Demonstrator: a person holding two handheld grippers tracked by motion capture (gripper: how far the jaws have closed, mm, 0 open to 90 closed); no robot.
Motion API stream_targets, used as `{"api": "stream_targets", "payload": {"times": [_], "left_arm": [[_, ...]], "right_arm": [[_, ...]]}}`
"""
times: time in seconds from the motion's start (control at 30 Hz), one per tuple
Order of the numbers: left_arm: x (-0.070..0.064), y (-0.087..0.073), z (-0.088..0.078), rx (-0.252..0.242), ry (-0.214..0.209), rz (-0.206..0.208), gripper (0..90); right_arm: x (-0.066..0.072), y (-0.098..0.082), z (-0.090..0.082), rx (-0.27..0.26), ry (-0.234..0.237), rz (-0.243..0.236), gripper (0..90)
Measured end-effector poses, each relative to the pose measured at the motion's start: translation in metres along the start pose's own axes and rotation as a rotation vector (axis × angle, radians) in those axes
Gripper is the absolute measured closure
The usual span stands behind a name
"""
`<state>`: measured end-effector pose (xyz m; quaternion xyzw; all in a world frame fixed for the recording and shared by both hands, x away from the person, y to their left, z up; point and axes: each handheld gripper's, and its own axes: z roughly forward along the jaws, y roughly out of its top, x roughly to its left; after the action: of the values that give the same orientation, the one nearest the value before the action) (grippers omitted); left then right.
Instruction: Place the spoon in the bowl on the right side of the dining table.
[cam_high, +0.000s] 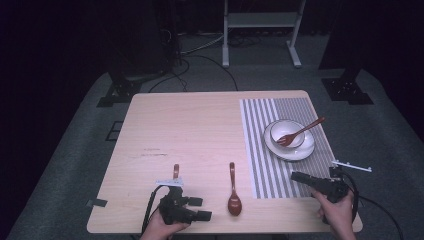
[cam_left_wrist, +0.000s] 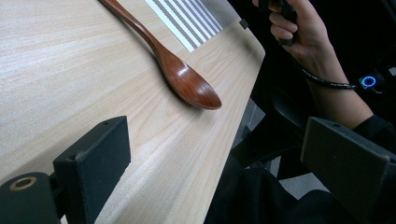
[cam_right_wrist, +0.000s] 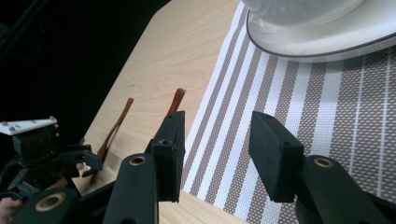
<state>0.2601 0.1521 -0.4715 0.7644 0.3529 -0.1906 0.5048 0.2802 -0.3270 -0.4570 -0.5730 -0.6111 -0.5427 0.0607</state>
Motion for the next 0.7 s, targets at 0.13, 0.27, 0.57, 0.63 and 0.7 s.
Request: {"api": "stream_targets", "payload": {"times": [0.13,0.27,0.57,0.63,0.7], "left_arm": [[0.000,0.000,0.000,-0.002,0.002,0.000,7.0],[-0.001,0.000,0.000,0.000,0.001,0.006,7.0],[-0.001,0.000,-0.001,-0.004,-0.001,0.003,7.0],[-0.001,0.000,-0.001,-0.005,-0.006,0.005,7.0],[-0.001,0.000,-0.001,-0.010,-0.010,0.001,7.0]], "right_arm": [[0.005,-0.004,0.002,0.009,0.004,-0.014,54.9],[0.008,-0.007,0.003,0.010,0.009,-0.021,54.7],[0.009,-0.016,0.005,0.014,0.021,-0.016,54.2],[0.007,-0.018,0.006,0.006,0.032,-0.001,54.2],[0.006,-0.020,0.006,0.002,0.036,0.001,53.4]]}}
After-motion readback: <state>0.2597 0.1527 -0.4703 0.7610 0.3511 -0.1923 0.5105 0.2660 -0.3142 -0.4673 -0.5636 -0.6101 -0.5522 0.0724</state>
